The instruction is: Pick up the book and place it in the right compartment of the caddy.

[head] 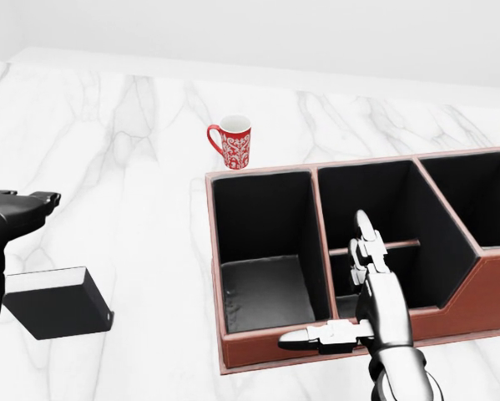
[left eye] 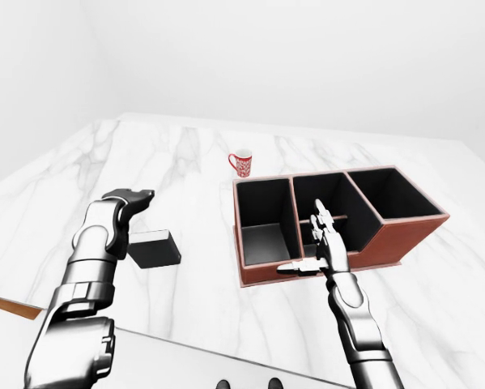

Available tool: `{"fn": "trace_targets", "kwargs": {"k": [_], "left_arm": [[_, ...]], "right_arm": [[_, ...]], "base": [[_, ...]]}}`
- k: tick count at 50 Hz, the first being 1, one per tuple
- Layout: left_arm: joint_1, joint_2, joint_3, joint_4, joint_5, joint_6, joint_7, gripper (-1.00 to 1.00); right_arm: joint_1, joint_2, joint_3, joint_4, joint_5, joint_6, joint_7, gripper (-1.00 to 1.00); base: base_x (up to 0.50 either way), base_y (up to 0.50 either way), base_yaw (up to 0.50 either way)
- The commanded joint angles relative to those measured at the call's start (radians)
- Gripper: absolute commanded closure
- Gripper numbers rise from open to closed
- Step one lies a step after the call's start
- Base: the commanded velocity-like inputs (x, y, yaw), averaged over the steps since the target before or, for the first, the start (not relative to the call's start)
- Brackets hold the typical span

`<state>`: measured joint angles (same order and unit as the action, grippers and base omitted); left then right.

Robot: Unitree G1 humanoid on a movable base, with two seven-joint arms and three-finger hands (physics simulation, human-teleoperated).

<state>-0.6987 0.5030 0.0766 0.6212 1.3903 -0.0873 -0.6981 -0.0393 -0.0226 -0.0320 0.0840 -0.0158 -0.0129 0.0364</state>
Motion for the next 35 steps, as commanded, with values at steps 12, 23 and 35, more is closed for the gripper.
{"fn": "trace_targets", "kwargs": {"k": [12,23,35], "left_arm": [[-0.036,-0.012,-0.043,0.255,-0.123,0.036,0.000,-1.00],[-0.049,-0.003,-0.053,0.315,-0.147,0.047,0.000,-1.00],[-0.123,-0.023,-0.071,0.473,-0.184,0.067,0.000,-1.00]], "right_arm": [[0.001,0.000,0.000,0.001,-0.002,-0.002,0.002,-1.00],[0.000,0.000,0.002,0.012,-0.005,-0.011,0.000,-1.00],[0.003,0.000,0.002,0.006,-0.005,-0.007,0.002,-1.00]], "base": [[0.00,0.00,0.00],[0.00,0.00,0.00],[0.00,0.00,0.00]]}}
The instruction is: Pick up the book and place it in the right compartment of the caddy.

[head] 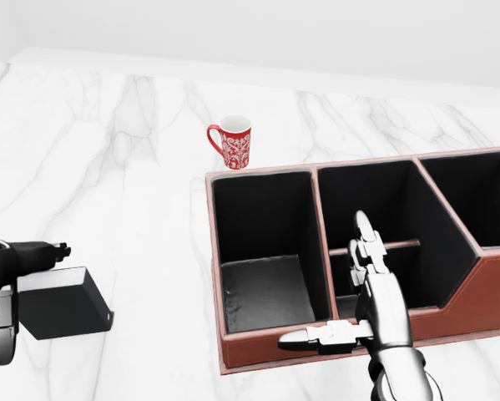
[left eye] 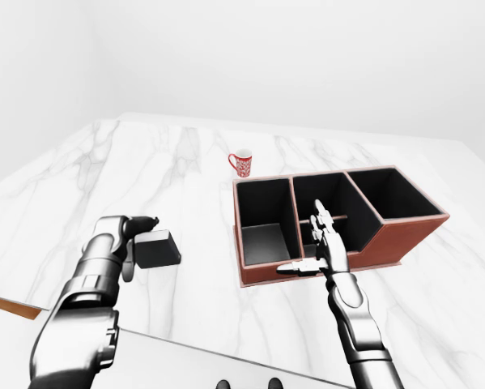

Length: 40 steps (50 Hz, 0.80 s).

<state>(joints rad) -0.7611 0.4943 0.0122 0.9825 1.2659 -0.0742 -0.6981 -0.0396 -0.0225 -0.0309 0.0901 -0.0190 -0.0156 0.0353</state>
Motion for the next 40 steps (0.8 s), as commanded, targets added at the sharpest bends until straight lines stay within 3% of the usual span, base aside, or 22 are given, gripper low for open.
{"fn": "trace_targets", "kwargs": {"k": [1,2,4,5,6,11,13,15,16,32,40], "left_arm": [[-0.064,-0.013,-0.010,0.118,-0.063,0.053,0.000,-1.00],[-0.070,-0.016,-0.010,0.131,-0.072,0.057,0.000,-1.00],[-0.074,-0.016,-0.017,0.138,-0.080,0.059,0.000,-1.00],[-0.076,-0.017,-0.019,0.146,-0.084,0.060,0.000,-1.00],[-0.075,-0.018,-0.021,0.147,-0.086,0.062,0.003,-1.00],[-0.092,-0.027,-0.025,0.183,-0.103,0.074,0.060,-1.00],[-0.113,-0.035,-0.023,0.222,-0.116,0.094,0.122,-1.00],[-0.115,-0.033,-0.023,0.224,-0.133,0.078,0.144,-1.00],[-0.122,-0.037,-0.008,0.218,-0.159,0.099,0.137,1.00],[-0.187,-0.027,-0.025,0.253,-0.206,0.124,0.284,1.00],[-0.220,-0.012,-0.017,0.221,-0.215,0.118,0.325,1.00]], "right_arm": [[0.002,0.000,0.001,0.001,-0.001,-0.005,0.003,-1.00],[0.003,0.001,0.002,-0.003,-0.002,-0.002,0.002,-1.00],[-0.004,0.001,-0.001,0.078,-0.003,-0.072,0.001,-1.00],[-0.001,0.000,0.001,0.027,-0.002,-0.027,0.001,-1.00],[0.000,0.000,0.002,0.007,-0.002,-0.007,0.001,-1.00],[0.001,0.000,0.002,0.001,-0.002,-0.002,0.002,-1.00],[0.002,0.000,0.002,0.002,-0.003,-0.005,0.002,-1.00],[0.002,0.000,0.001,0.007,-0.002,-0.009,0.002,-1.00],[0.003,0.000,0.002,0.003,-0.003,-0.006,0.002,-1.00],[0.004,0.002,0.004,0.001,-0.005,-0.005,0.003,-1.00],[0.005,0.001,0.005,-0.001,-0.005,-0.003,0.003,-1.00]], "base": [[0.00,0.00,0.00],[0.00,0.00,0.00],[0.00,0.00,0.00],[0.00,0.00,0.00],[0.00,0.00,0.00],[0.00,0.00,0.00],[0.00,0.00,0.00],[0.00,0.00,0.00],[0.00,0.00,0.00],[0.00,0.00,0.00],[0.00,0.00,0.00]]}}
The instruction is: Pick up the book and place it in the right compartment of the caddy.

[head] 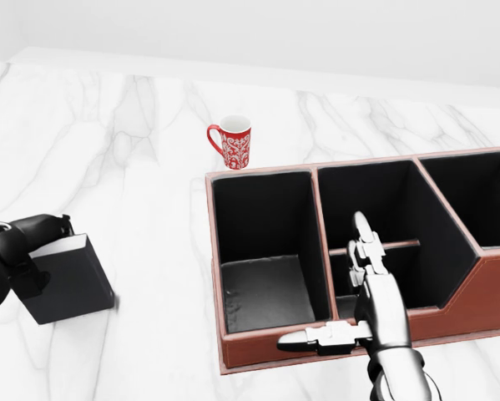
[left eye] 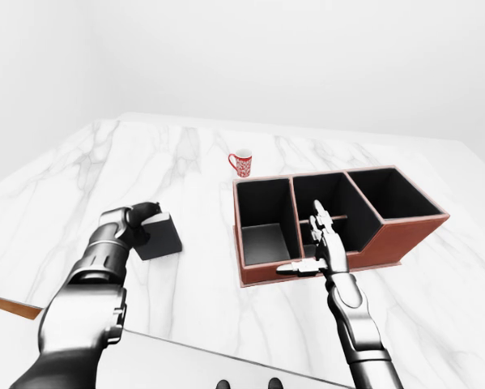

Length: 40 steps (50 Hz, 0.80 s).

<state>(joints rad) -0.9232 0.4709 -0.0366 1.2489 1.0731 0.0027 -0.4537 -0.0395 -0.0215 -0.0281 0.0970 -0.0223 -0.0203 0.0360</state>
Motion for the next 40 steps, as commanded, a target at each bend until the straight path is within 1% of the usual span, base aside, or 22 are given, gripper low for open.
{"fn": "trace_targets", "kwargs": {"k": [1,4,7,9,14,15,18,19,21,22,23,24,25,26,29,31,33,34,35,36,40], "left_arm": [[-0.059,0.010,0.033,-0.059,-0.024,0.043,0.073,1.00],[-0.055,0.009,0.041,-0.101,-0.036,0.035,0.069,1.00],[-0.041,0.006,0.044,-0.146,-0.037,0.034,0.055,1.00],[-0.013,0.004,0.046,-0.226,-0.031,0.039,0.026,1.00],[0.031,-0.008,0.063,-0.391,-0.012,0.058,-0.053,1.00],[0.038,-0.009,0.067,-0.413,-0.007,0.059,-0.065,1.00],[0.043,-0.013,0.077,-0.451,0.007,0.061,-0.082,1.00],[0.042,-0.014,0.080,-0.452,0.009,0.060,-0.081,1.00],[0.054,-0.017,0.083,-0.483,0.012,0.066,-0.096,1.00],[0.066,-0.020,0.086,-0.519,0.014,0.075,-0.116,1.00],[0.077,-0.022,0.088,-0.545,0.017,0.077,-0.129,1.00],[0.086,-0.024,0.092,-0.572,0.019,0.082,-0.144,1.00],[0.109,-0.025,0.093,-0.630,0.021,0.081,-0.186,1.00],[0.121,-0.029,0.098,-0.661,0.026,0.085,-0.203,1.00],[0.133,-0.033,0.108,-0.726,0.036,0.085,-0.242,1.00],[0.145,-0.036,0.114,-0.789,0.042,0.085,-0.244,1.00],[0.150,-0.040,0.120,-0.824,0.047,0.085,-0.244,1.00],[0.157,-0.040,0.121,-0.847,0.051,0.085,-0.244,1.00],[0.160,-0.042,0.124,-0.862,0.054,0.085,-0.244,1.00],[0.170,-0.042,0.125,-0.898,0.058,0.085,-0.244,1.00],[0.181,-0.044,0.136,-0.969,0.067,0.085,-0.244,1.00]], "right_arm": [[0.005,0.001,0.002,-0.011,-0.002,0.004,0.003,-1.00],[0.005,0.001,0.002,-0.009,-0.002,0.001,0.003,-1.00],[0.006,0.001,0.002,-0.017,-0.002,0.008,0.003,-1.00],[0.006,0.001,0.002,-0.008,-0.002,0.001,0.002,-1.00],[0.006,0.001,0.003,-0.011,-0.005,0.001,0.001,-1.00],[0.007,0.001,0.003,-0.014,-0.005,0.004,0.001,-1.00],[0.007,0.001,0.002,-0.013,-0.005,0.002,0.001,-1.00],[0.008,0.001,0.003,-0.018,-0.005,0.005,0.001,-1.00],[0.010,0.002,0.003,-0.028,-0.004,0.011,0.001,-1.00],[0.005,0.002,0.002,0.037,-0.007,-0.051,-0.001,-1.00],[0.008,0.002,0.003,-0.004,-0.005,-0.014,0.000,-1.00],[0.010,0.003,0.004,-0.029,-0.004,0.008,-0.001,-1.00],[0.010,0.004,0.005,-0.054,-0.001,0.030,0.000,-1.00],[0.010,0.005,0.002,-0.064,0.007,0.040,0.000,-1.00],[0.006,0.004,0.000,-0.092,0.011,0.064,-0.004,-1.00],[0.005,0.006,0.007,-0.130,0.008,0.093,-0.008,-1.00],[0.004,0.007,0.012,-0.149,0.004,0.107,-0.008,-1.00],[0.003,0.008,0.014,-0.159,0.002,0.108,-0.008,-1.00],[0.002,0.008,0.015,-0.131,0.000,0.086,-0.007,-1.00],[-0.005,0.007,0.017,-0.155,-0.003,0.108,-0.008,-1.00],[-0.028,0.006,0.020,-0.183,-0.010,0.108,-0.007,-1.00]], "base": [[0.00,0.00,0.00],[0.00,0.00,0.00],[0.00,0.00,0.00],[0.00,0.00,0.00],[0.00,0.00,0.00],[0.00,0.00,0.00],[0.00,0.00,0.00],[0.00,0.00,0.00],[0.00,0.00,0.00],[0.00,0.00,0.00],[0.00,0.00,0.00],[0.00,0.00,0.00],[0.00,0.00,0.00],[0.00,0.00,0.00],[0.00,0.00,0.00],[0.00,0.00,0.00],[0.00,0.00,0.00],[0.00,0.00,0.00],[0.00,0.00,0.00],[0.00,0.00,0.00],[0.00,0.00,0.00]]}}
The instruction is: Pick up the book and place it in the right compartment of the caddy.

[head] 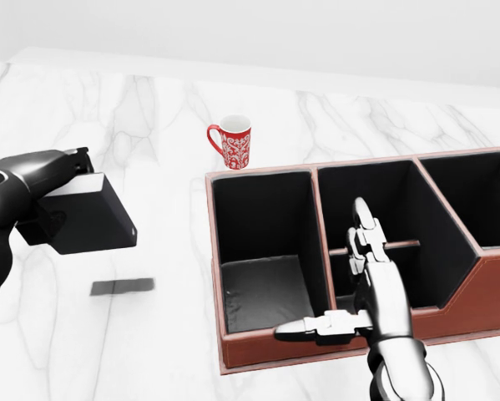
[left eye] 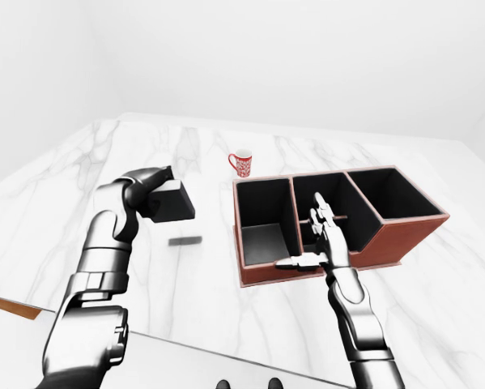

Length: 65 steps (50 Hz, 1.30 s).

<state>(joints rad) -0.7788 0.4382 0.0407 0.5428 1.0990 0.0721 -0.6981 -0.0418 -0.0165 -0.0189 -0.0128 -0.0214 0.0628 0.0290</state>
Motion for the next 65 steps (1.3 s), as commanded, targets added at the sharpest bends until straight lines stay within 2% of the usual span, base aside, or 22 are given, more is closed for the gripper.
{"fn": "trace_targets", "kwargs": {"k": [1,10,19,29,40,42,45,54,65], "left_arm": [[0.038,-0.013,0.061,-0.278,0.042,0.015,0.000,1.00],[0.065,-0.019,0.074,-0.410,0.055,0.015,0.000,1.00],[0.056,-0.021,0.084,-0.501,0.054,0.015,0.000,1.00],[0.072,-0.031,0.082,-0.530,0.064,0.015,0.000,1.00],[0.076,-0.052,0.076,-0.566,0.069,0.015,0.000,1.00],[0.074,-0.053,0.075,-0.568,0.069,0.015,0.000,1.00],[0.073,-0.059,0.073,-0.583,0.072,0.015,0.000,1.00],[0.063,-0.071,0.064,-0.602,0.079,0.015,0.000,1.00],[0.060,-0.084,0.059,-0.615,0.086,0.015,0.000,1.00]], "right_arm": [[-0.031,0.002,0.011,-0.072,-0.011,0.024,0.000,-1.00],[-0.082,0.001,0.017,-0.071,-0.030,0.024,0.001,-1.00],[-0.131,0.010,0.033,-0.094,-0.047,0.024,0.000,-1.00],[-0.187,0.024,0.053,-0.058,-0.064,0.024,-0.005,-1.00],[-0.302,0.036,0.061,-0.068,-0.084,0.024,-0.007,-1.00],[-0.303,0.040,0.065,-0.011,-0.086,0.024,-0.012,-1.00],[-0.342,0.045,0.065,-0.061,-0.087,0.024,-0.013,-1.00],[-0.366,0.067,0.086,0.020,-0.097,0.024,-0.028,-1.00],[-0.409,0.087,0.102,-0.022,-0.113,0.024,-0.025,-1.00]], "base": [[0.00,0.00,0.00],[0.00,0.00,0.00],[0.00,0.00,0.00],[0.00,0.00,0.00],[0.00,0.00,0.00],[0.00,0.00,0.00],[0.00,0.00,0.00],[0.00,0.00,0.00],[0.00,0.00,0.00]]}}
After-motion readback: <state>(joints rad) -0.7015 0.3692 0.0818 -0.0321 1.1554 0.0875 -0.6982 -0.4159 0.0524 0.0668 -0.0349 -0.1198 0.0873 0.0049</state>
